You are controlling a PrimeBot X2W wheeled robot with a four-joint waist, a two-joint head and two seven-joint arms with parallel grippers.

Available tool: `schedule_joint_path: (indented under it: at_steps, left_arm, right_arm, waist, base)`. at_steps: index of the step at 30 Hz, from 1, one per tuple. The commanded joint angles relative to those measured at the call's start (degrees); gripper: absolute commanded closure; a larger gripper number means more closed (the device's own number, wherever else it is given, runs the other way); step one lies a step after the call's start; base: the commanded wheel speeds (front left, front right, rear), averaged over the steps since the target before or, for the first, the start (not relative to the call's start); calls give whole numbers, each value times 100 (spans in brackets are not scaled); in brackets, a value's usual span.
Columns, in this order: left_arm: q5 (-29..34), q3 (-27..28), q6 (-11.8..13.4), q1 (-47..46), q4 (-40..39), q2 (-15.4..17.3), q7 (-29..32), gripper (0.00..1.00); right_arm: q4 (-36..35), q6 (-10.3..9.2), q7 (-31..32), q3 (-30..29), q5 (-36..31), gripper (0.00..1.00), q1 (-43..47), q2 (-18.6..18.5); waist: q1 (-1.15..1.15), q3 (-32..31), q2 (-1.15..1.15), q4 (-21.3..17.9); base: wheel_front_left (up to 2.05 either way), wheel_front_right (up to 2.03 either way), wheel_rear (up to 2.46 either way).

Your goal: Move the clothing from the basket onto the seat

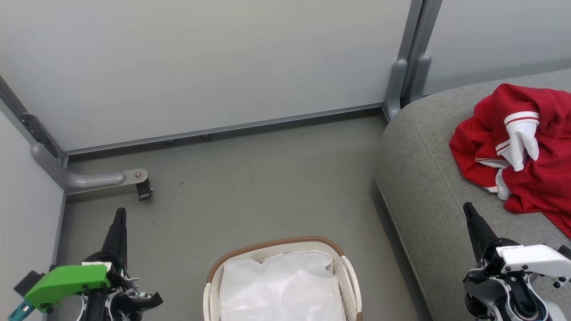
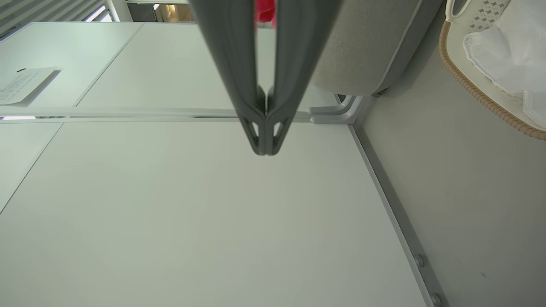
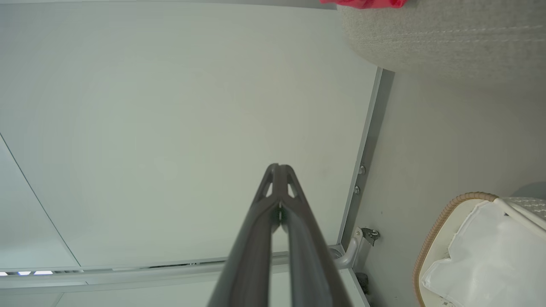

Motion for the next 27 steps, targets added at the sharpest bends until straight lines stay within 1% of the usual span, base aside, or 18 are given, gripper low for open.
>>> schedule_joint_path:
  at_steps: [1, 27]
  left_arm:
    - [-38, 20, -35, -78, -22, 37, 26, 100]
    - [-38, 18, -32, -77, -21, 37, 26, 100]
  right_arm:
    - [-24, -1, 16, -18, 48, 100, -56, -12]
    - [-23, -1, 13, -16, 48, 100, -54, -13]
  waist:
    - [0, 0, 0, 0]
    - [0, 0, 0, 0]
  base:
    - [0, 0, 0]
    - [0, 0, 0]
